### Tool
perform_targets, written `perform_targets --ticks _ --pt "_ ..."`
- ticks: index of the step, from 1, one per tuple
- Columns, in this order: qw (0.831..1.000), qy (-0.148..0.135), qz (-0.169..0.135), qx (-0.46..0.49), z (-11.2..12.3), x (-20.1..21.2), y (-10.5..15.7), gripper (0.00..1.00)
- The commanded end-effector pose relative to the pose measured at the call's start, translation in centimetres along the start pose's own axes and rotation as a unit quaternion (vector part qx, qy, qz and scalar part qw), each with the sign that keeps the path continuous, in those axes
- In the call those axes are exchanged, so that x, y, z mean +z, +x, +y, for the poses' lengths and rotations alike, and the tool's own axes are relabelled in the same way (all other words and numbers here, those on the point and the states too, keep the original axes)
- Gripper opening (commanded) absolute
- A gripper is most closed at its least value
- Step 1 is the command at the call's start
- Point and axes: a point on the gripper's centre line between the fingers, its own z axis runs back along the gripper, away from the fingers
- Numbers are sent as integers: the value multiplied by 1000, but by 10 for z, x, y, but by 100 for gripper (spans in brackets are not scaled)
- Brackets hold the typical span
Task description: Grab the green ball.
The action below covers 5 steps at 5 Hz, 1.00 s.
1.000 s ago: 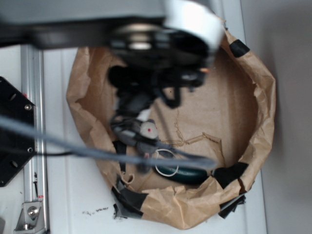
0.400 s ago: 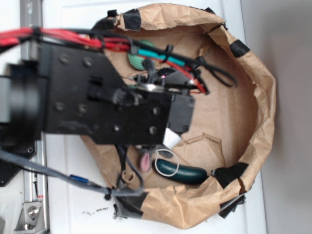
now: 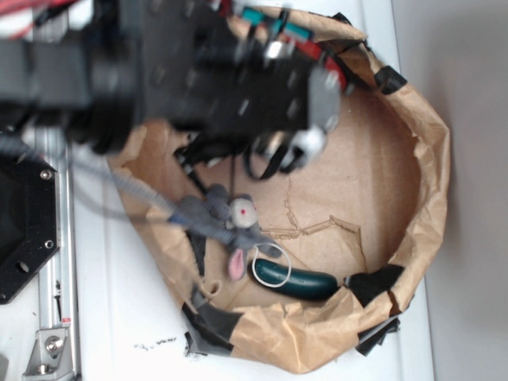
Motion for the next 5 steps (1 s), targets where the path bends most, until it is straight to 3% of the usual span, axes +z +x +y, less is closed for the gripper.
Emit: perform_targets --ticks 1,2,3,4,5 --pt "1000 7 20 2 13 -9 -9 100" --pt "999 -29 17 24 17 -19 -22 100" --pt "998 -46 16 32 19 -33 -24 100" --pt "997 -48 -8 52 23 -39 -17 0" --pt "997 -43 -5 56 20 -36 -12 0"
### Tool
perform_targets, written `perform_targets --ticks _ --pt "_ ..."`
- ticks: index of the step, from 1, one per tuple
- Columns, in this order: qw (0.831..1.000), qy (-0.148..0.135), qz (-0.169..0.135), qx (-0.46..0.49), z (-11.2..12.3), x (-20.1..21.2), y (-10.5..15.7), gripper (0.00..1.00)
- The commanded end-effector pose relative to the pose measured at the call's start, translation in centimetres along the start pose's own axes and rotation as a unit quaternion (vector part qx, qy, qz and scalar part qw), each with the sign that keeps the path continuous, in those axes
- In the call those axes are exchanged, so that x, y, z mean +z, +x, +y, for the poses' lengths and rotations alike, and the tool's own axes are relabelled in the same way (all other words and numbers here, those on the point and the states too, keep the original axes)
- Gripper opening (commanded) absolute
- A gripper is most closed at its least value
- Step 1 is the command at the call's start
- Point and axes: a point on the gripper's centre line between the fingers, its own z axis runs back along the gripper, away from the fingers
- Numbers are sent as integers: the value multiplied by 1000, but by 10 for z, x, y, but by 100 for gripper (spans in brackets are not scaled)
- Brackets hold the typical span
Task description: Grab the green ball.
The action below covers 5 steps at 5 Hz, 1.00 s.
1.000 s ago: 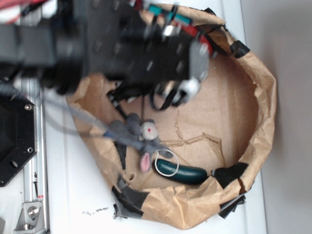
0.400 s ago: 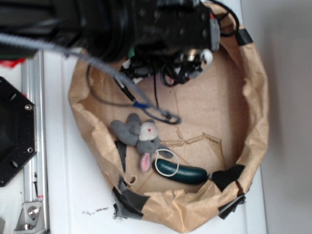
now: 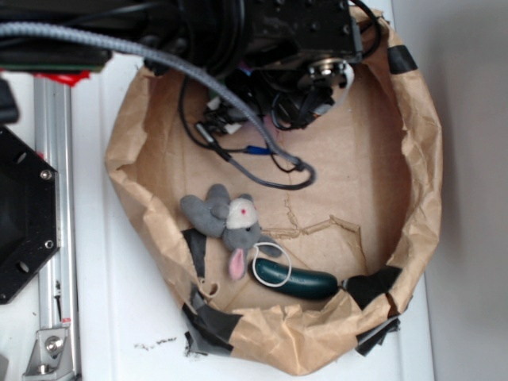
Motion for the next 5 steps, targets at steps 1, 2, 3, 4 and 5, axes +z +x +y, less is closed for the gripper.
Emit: perform_targets --ticks 1,2,3,4,5 --pt "999 36 -18 16 -4 26 12 0" --pt "998 43 -41 27 -9 62 30 0" --pt "993 44 -88 64 -8 99 44 0" --pt "985 41 -106 126 -10 129 51 0" --pt "989 28 -87 119 -16 134 55 0"
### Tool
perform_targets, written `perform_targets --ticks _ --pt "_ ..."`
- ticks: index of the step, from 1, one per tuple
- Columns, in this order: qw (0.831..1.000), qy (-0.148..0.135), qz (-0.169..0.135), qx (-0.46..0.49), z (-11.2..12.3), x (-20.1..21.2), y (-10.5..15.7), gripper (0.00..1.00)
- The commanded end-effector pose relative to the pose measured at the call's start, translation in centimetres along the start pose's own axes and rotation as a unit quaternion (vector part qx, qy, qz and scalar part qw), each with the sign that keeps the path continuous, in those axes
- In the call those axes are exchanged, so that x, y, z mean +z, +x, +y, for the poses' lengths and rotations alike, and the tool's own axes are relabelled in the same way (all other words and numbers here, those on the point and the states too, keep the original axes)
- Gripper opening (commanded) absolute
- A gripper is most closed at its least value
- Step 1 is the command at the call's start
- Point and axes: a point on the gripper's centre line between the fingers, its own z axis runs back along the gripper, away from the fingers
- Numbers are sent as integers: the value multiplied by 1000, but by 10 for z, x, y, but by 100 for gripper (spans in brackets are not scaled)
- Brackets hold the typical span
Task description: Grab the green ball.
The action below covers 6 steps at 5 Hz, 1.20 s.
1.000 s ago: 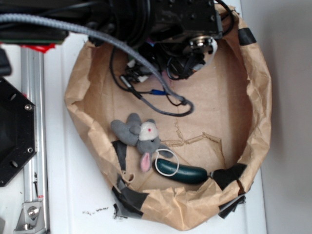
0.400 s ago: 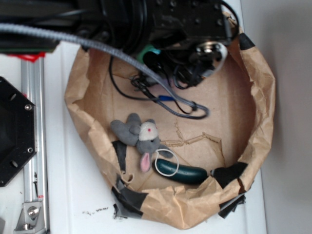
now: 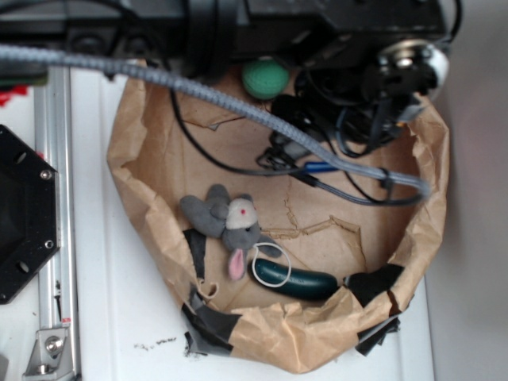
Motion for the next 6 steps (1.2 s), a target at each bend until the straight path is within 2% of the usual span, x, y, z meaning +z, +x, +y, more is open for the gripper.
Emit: perform_targets --ticks 1,2,4,6 --pt "1000 2 -9 -19 -13 27 12 0" --pt "999 36 18 -32 -10 18 0 100" --pt "996 44 47 -57 1 -11 -32 100" --pt "994 46 66 -75 12 -34 -51 100"
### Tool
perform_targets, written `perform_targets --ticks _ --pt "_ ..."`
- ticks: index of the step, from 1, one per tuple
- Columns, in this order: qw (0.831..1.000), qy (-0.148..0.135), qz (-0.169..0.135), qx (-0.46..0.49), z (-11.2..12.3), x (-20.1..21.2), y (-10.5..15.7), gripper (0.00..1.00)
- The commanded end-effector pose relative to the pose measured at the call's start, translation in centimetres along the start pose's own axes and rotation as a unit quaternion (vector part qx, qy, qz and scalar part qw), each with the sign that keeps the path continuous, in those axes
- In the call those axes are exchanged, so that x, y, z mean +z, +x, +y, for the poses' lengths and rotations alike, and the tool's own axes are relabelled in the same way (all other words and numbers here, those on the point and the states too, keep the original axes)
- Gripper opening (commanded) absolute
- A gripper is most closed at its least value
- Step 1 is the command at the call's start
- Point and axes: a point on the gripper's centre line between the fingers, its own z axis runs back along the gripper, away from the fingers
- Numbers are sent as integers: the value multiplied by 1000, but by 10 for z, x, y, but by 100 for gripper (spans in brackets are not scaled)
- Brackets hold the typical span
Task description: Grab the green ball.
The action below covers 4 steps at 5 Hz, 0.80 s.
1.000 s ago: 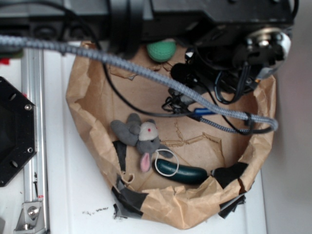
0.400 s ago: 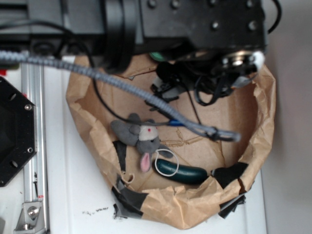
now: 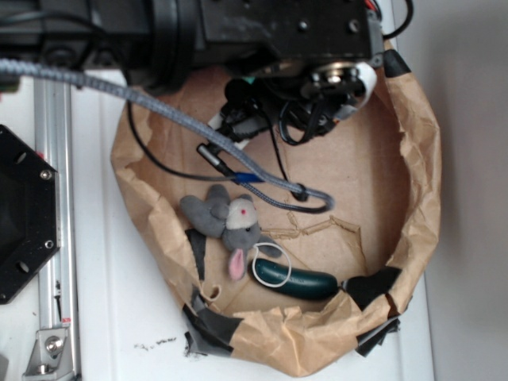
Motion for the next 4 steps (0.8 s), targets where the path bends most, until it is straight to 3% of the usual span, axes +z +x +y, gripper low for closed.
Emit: perform_targets --ticks 1,2,3,4 --pt "1000 16 1 -8 4 -3 -10 100" --pt "1000 17 10 -13 4 -12 -17 100" --pt "997 46 -18 -56 11 -11 -7 100" --pt "996 46 -26 -69 21 -12 -1 100"
